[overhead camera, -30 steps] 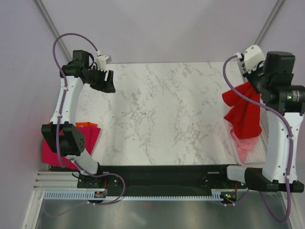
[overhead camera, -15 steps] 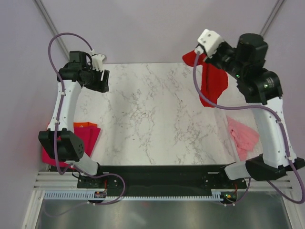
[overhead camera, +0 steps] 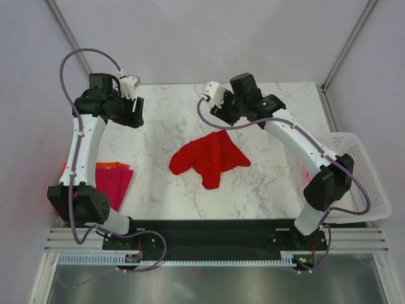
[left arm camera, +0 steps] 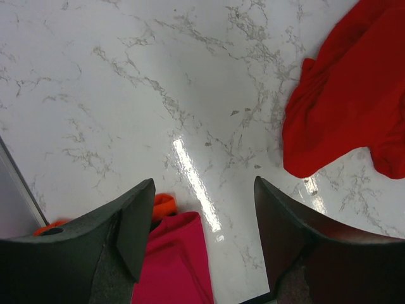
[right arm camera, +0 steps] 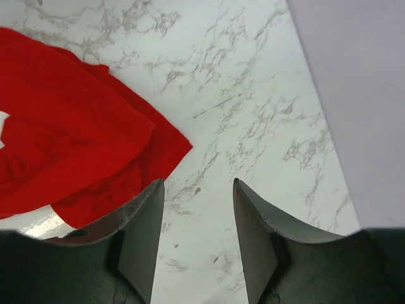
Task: Fold and stack the t-shirts
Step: Move the tshirt to the center of the board, then flatten the tshirt out
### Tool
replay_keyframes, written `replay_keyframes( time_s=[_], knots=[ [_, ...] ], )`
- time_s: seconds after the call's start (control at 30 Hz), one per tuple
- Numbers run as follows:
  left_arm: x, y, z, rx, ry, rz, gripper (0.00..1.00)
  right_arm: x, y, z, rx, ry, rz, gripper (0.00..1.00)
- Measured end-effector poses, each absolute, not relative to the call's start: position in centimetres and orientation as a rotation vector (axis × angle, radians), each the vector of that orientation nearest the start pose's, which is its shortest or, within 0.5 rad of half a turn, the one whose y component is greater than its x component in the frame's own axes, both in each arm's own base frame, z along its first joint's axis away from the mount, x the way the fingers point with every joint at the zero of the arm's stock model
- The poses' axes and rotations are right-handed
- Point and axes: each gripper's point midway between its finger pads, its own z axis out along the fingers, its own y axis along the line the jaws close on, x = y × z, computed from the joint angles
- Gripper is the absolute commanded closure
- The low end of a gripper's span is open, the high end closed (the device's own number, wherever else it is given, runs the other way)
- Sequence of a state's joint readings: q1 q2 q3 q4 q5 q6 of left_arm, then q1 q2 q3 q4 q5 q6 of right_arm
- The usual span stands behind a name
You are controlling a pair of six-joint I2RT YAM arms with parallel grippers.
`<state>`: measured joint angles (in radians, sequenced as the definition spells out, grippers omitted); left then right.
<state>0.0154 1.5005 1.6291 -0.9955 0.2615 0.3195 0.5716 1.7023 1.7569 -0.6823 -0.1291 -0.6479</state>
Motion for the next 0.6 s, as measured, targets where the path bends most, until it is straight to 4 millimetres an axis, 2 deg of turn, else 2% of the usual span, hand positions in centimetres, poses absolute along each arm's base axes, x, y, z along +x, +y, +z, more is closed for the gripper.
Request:
replay_keyframes(
  time_s=[0.07, 0.13, 0.23, 0.37, 0.5, 0.6],
  knots=[
    [36.7, -2.7, 25.5, 0.479, 2.353, -0.164, 0.30, 40.4, 25.5, 25.1, -1.337, 1.799, 0.090, 0.43],
    [36.6, -2.7, 25.7, 0.480, 2.347, -0.164, 0.31, 39.3, 24.4, 23.8, -1.368, 1.804, 0.070, 0.43],
    [35.9, -2.9, 25.7, 0.487, 2.342, -0.174, 0.33, 35.4, 21.3, 21.2, -1.482, 1.777, 0.012, 0.44],
    [34.8, -3.6, 24.5, 0.510, 2.367, -0.233, 0.36, 30.0, 17.4, 16.3, -1.656, 1.784, -0.023, 0.45],
    [34.2, -4.1, 23.5, 0.522, 2.397, -0.280, 0.37, 27.8, 15.9, 10.9, -1.770, 1.873, 0.008, 0.47],
    [34.0, -4.2, 23.4, 0.528, 2.402, -0.289, 0.37, 27.6, 15.4, 8.4, -1.796, 1.933, 0.030, 0.48]
  ],
)
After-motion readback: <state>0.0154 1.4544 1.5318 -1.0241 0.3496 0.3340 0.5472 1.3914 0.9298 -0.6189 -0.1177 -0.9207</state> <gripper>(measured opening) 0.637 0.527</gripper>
